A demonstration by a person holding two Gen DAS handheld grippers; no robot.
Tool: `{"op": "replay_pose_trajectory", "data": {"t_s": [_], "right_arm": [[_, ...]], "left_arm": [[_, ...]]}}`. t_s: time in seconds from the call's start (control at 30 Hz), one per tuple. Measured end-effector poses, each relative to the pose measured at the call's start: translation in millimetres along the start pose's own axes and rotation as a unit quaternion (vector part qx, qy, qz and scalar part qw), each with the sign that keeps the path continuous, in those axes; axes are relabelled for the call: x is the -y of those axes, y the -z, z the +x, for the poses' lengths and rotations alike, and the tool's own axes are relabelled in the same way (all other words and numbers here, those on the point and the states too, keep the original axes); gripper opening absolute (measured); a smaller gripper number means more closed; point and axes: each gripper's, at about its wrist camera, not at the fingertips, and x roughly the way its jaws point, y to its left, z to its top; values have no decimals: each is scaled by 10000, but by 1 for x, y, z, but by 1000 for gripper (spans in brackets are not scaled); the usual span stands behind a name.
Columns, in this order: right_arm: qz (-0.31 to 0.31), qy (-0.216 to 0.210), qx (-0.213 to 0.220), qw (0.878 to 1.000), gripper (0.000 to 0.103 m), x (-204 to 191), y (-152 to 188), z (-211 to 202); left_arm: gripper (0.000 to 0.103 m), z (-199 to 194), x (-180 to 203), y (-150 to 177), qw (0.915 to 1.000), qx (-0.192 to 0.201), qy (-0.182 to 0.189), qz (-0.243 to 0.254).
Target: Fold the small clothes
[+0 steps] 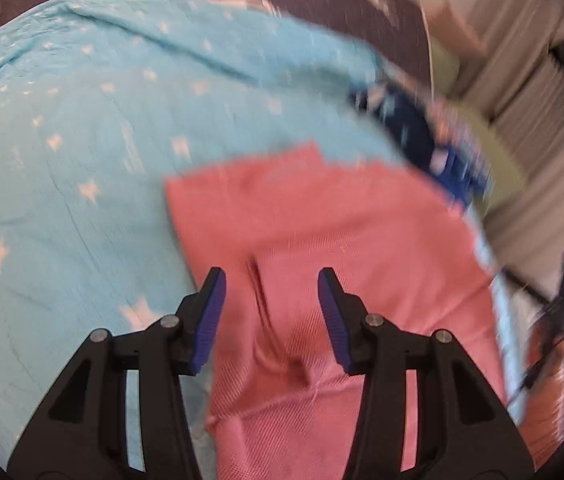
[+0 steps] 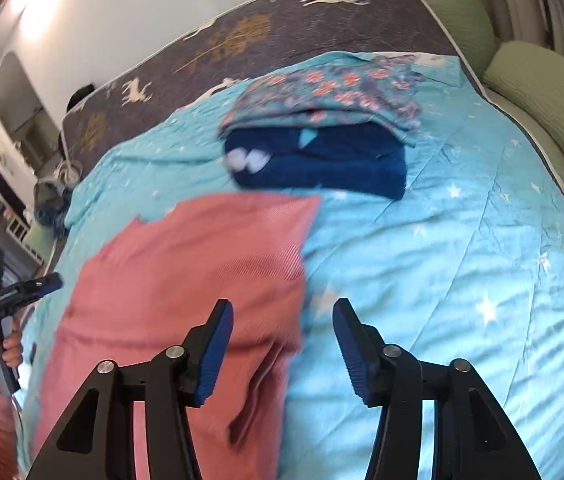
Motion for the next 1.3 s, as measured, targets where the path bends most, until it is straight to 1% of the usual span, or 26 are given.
{"op": "replay_pose_trajectory", "data": {"t_s": [0.03, 0.07, 0.1, 0.13, 0.17, 0.23, 0.3, 0.37, 0.4, 0.47, 0.5, 0.53, 0.6, 0.63, 0.67, 0.7, 0.73, 0.83, 0.93, 1.0, 1.07, 1.1, 1.13, 1.17, 1.23, 1.3], "right_arm": [[-100, 42, -55, 9999, 56, -5, 6, 0], [-175, 82, -96, 9998, 57, -8, 11, 1], [-249, 135, -147, 9995, 57, -11, 17, 2], [-316, 184, -202, 9991, 58, -13, 22, 3], [-356, 236, -243, 9988, 58, -14, 28, 4], [-325, 303, -276, 9986, 58, -11, 34, 5], [-211, 317, -261, 9989, 58, -6, 36, 2], [-78, 315, -224, 9992, 58, 1, 38, -2], [-39, 312, -209, 9993, 58, 3, 38, -3], [36, 311, -192, 9993, 58, 6, 38, -5], [56, 302, -196, 9993, 58, 6, 38, -4], [57, 294, -205, 9993, 58, 6, 38, -4], [25, 282, -227, 9993, 58, 4, 38, -3], [8, 274, -233, 9994, 59, 2, 37, -3], [-3, 262, -235, 9994, 59, 1, 37, -3], [-13, 244, -231, 9994, 59, -1, 36, -3], [-21, 235, -224, 9995, 59, -2, 36, -3], [-66, 235, -195, 9995, 59, -4, 36, -5], [-82, 277, -213, 9994, 59, -4, 36, -4], [-29, 300, -232, 9993, 59, -3, 36, -1], [-1, 287, -260, 9992, 59, -3, 38, 2], [-4, 301, -277, 9992, 59, -4, 39, 2], [-23, 359, -308, 9989, 59, -5, 40, 3], [-60, 437, -331, 9985, 59, -7, 41, 3], [-105, 495, -311, 9982, 59, -8, 43, 0], [-90, 475, -244, 9985, 59, -9, 44, -8]], "left_arm": [[27, 9, 6, 5, 9998, -125, -110, 122], [17, 16, 10, 11, 9992, -188, -239, 243], [10, 17, 13, 14, 9985, -143, -364, 392], [8, 13, 16, 15, 9983, -77, -349, 467], [8, 5, 15, 15, 9989, 6, -204, 433], [7, -16, 8, 9, 9993, 281, 24, 241], [7, -27, 1, 3, 9990, 377, 189, 169], [7, -28, -1, 1, 9989, 387, 133, 220], [8, -26, 1, 1, 9988, 360, 81, 319], [21, -20, 4, 1, 9990, 257, -13, 353], [42, -16, 4, 0, 9992, 223, -36, 325], [57, -12, 4, -1, 9992, 219, -75, 316], [58, -1, 6, -6, 9986, 228, -284, 391], [42, 5, 6, -9, 9983, 181, -377, 405], [18, 9, 6, -12, 9983, 174, -401, 381], [7, 9, 7, -16, 9987, 169, -353, 322], [7, 6, 8, -17, 9987, 266, -320, 293], [7, -22, 20, -16, 9946, 843, -237, 549], [7, -18, 7, -23, 9957, 732, -369, 438], [7, -4, -11, -26, 9957, 646, -614, 236], [9, 9, -24, -24, 9977, 410, -535, 93], [12, 15, -29, -20, 9986, 239, -463, -47], [21, 14, -32, -17, 9987, 217, -436, -170], [27, 8, -33, -12, 9985, 289, -365, -276], [52, -4, -31, -7, 9985, 390, -260, -284], [55, -25, -26, -2, 9975, 615, -308, -187]]}}
